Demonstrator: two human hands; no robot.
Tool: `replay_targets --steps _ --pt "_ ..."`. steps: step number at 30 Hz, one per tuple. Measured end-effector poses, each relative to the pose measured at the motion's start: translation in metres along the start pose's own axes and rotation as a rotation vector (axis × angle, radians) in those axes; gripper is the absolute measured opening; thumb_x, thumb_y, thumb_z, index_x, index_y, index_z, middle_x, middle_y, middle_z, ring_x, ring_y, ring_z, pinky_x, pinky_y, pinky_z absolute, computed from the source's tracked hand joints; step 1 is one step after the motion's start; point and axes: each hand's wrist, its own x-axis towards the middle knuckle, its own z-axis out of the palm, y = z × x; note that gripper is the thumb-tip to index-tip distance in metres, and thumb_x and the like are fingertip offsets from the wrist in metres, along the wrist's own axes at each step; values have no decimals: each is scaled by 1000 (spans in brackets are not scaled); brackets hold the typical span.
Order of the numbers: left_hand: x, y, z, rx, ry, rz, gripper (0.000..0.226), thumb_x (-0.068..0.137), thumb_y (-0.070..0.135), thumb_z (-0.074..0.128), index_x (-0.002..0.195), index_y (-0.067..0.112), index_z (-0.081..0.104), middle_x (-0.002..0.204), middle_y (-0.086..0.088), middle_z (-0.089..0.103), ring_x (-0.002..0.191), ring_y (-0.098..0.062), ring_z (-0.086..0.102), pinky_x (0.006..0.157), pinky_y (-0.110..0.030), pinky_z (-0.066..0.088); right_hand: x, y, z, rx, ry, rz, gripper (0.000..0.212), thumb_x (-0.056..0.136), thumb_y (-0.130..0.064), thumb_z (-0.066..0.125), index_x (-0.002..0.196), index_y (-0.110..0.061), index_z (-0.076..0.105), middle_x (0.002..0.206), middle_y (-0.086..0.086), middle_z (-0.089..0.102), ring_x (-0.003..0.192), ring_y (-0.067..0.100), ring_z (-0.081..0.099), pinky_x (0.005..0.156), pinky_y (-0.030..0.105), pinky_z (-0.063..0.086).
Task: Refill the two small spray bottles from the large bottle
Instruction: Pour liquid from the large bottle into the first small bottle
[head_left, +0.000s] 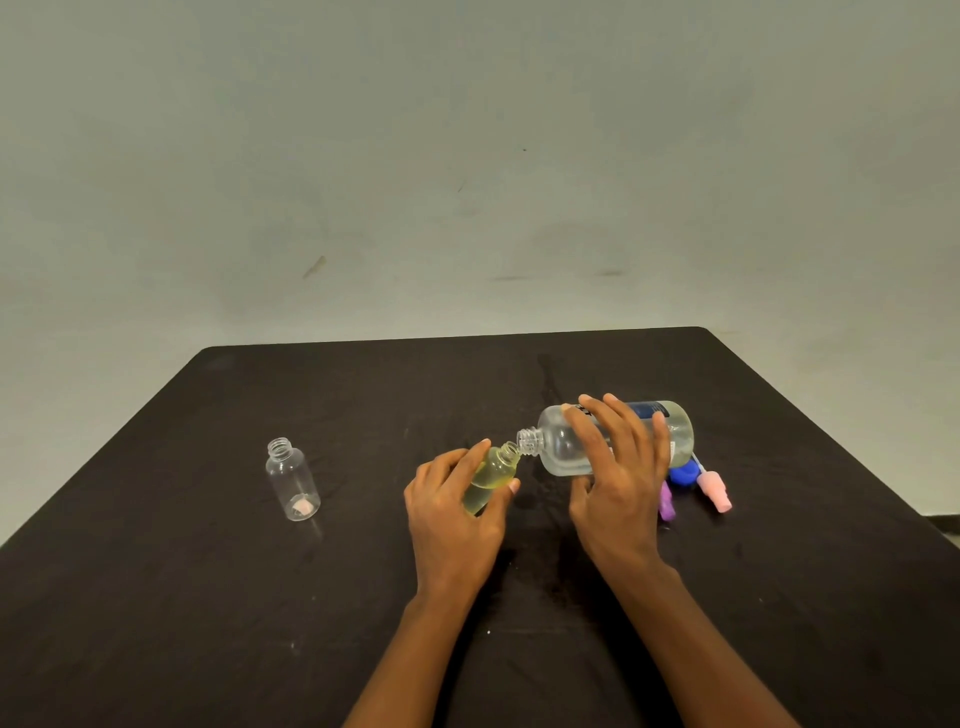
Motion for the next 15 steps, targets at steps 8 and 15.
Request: replay_targets --steps 8,15 --pt "0 -1 0 6 -5 9 45 69 23 84 111 19 70 98 10 64 92 -4 51 90 -20 31 -1 1 0 -7 -1 1 68 55 22 69 116 -8 65 123 12 62 126 24 42 110 56 22" --pt "0 -1 0 4 -3 14 45 68 23 84 111 19 70 97 12 62 91 4 47 89 -15 29 0 0 0 2 -2 2 67 57 22 68 116 -8 65 123 12 61 126 25 43 114 48 15"
